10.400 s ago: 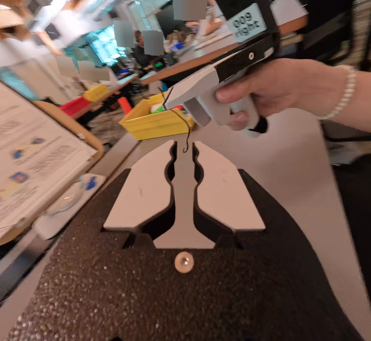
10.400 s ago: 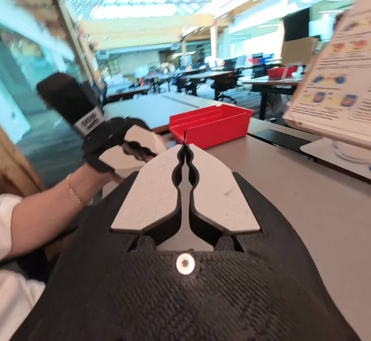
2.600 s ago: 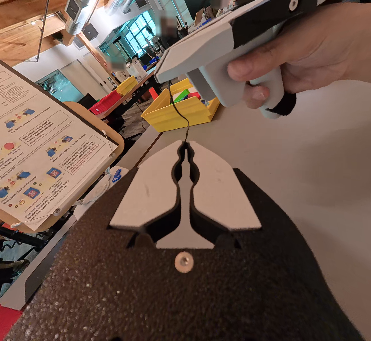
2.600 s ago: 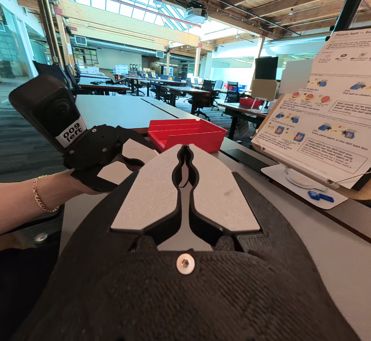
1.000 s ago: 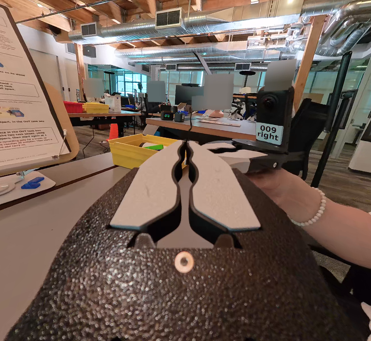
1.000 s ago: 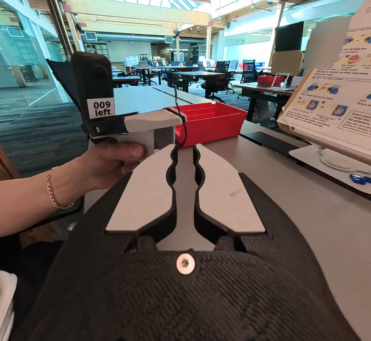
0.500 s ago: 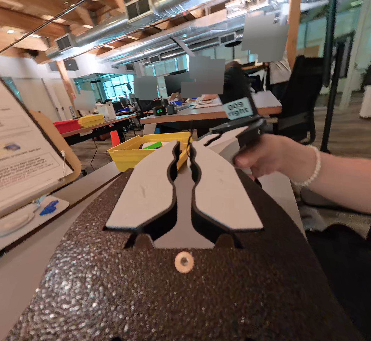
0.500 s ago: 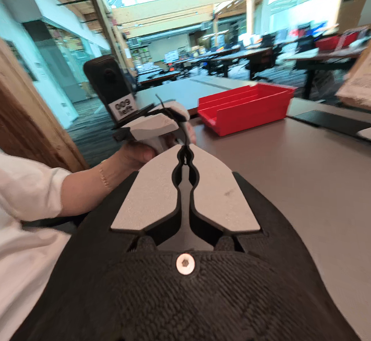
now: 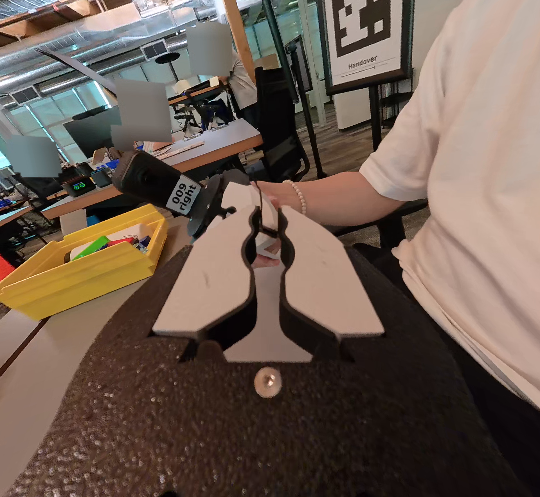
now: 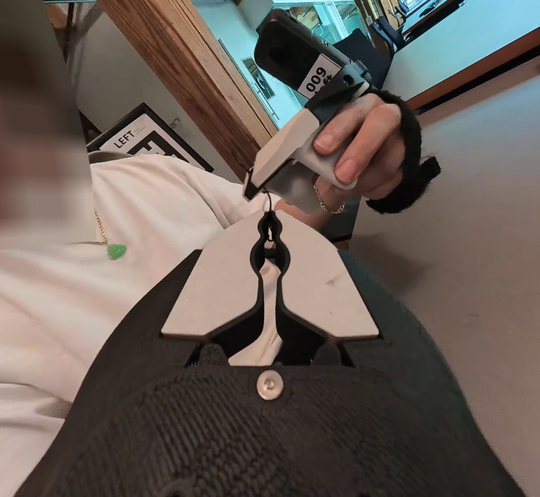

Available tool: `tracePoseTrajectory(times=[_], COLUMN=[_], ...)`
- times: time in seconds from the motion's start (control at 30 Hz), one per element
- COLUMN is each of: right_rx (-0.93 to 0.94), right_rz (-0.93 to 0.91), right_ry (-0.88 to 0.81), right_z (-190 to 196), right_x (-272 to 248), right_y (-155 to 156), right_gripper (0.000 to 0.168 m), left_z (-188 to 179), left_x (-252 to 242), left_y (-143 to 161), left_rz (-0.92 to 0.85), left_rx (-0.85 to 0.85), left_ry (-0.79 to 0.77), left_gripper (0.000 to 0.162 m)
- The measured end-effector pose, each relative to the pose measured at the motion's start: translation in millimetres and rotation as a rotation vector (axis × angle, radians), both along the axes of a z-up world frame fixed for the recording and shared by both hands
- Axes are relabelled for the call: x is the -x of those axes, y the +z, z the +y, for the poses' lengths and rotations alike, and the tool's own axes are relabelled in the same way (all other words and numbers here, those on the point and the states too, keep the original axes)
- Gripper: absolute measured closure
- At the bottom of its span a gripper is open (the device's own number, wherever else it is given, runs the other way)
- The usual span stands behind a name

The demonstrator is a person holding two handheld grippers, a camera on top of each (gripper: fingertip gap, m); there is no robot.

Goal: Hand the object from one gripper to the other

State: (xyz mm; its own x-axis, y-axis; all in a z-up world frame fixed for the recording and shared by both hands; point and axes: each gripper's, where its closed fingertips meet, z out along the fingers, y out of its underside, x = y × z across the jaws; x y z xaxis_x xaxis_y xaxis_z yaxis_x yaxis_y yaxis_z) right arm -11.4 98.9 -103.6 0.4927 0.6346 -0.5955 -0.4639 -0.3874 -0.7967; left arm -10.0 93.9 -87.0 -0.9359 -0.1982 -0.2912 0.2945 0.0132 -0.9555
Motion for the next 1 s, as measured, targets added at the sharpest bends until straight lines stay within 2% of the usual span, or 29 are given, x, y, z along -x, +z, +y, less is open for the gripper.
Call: tracePoseTrajectory(times=[0.07, 0.27, 0.4, 0.5, 0.6, 0.67, 0.77, 0.87, 1.0], right_rx=[0.014, 0.041, 0.017, -0.027, -0.152, -0.269, -0.407, -0.491, -0.495], right_rz=[0.002, -0.006, -0.094, -0.354, -0.702, -0.906, -1.074, -1.199, -1.329], right_ry=[0.001, -0.013, -0.18, -0.416, -0.629, -0.75, -0.896, -0.923, -0.941], right_z=[1, 6, 18, 32, 37, 38, 38, 37, 38], right_x=[0, -1, -20, -47, -66, -71, -73, -67, -69], right_y=[-3, -9, -13, -20, -14, -2, 17, 21, 18], right_gripper=[0.168, 0.168, 0.164, 0.134, 0.117, 0.118, 0.127, 0.135, 0.147], left_z=[2, 2, 11, 28, 49, 59, 60, 57, 56], left_x=[-4, -8, -30, -57, -77, -85, -88, -88, -89], left_y=[-2, -5, -5, 4, 21, 24, 21, 20, 18], left_rz=[-0.007, -0.009, 0.021, 0.133, 0.259, 0.37, 0.483, 0.527, 0.564], left_rx=[-0.012, -0.037, -0.039, 0.032, 0.195, 0.281, 0.346, 0.364, 0.376], left_ry=[0.026, 0.049, 0.188, 0.38, 0.56, 0.644, 0.679, 0.69, 0.684], left_gripper=[0.161, 0.162, 0.162, 0.162, 0.162, 0.162, 0.162, 0.162, 0.162])
